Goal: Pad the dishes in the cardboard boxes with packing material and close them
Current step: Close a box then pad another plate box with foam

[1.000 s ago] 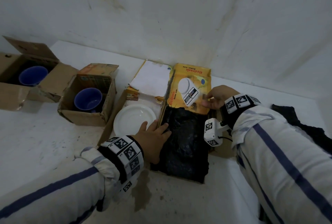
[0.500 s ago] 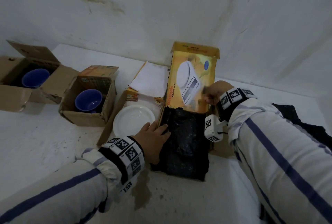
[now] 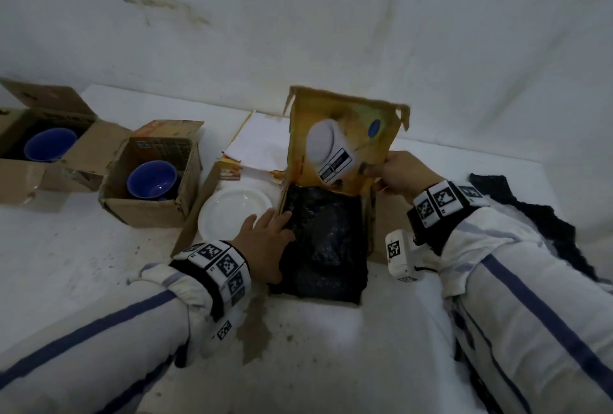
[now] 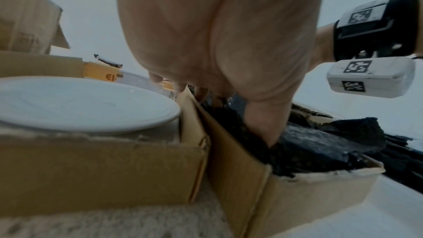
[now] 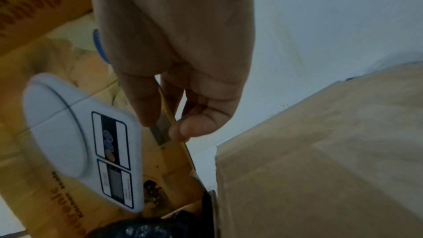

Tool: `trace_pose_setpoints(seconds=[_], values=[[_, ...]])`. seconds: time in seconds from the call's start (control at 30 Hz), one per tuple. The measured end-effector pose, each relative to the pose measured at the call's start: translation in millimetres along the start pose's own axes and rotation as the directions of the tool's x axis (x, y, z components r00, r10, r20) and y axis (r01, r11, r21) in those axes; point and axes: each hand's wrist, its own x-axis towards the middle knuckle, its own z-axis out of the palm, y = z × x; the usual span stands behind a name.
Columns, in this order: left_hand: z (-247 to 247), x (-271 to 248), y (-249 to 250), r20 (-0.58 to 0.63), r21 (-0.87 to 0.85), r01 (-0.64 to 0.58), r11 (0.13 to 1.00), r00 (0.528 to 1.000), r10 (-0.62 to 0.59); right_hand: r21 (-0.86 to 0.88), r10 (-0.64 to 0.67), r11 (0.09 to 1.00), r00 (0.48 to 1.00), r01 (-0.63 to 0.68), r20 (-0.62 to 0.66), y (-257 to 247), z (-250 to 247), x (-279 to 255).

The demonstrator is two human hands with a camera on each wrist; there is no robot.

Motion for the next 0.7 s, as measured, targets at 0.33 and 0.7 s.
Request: trace_pose_setpoints(seconds=[0.33, 0.7], values=[[4, -17, 9, -0.090, -0.114, 0.094, 0.989, 0.990, -0.105, 0.054, 0.036, 0.997, 0.977, -0.048, 0.212, 20, -4, -73], [23, -47, 0, -0.160, -0.735, 0.022, 0.677, 0.966, -0.204, -0.152, 0.079, 0.987, 0.969, -0.044, 0.234, 35, 31, -106]])
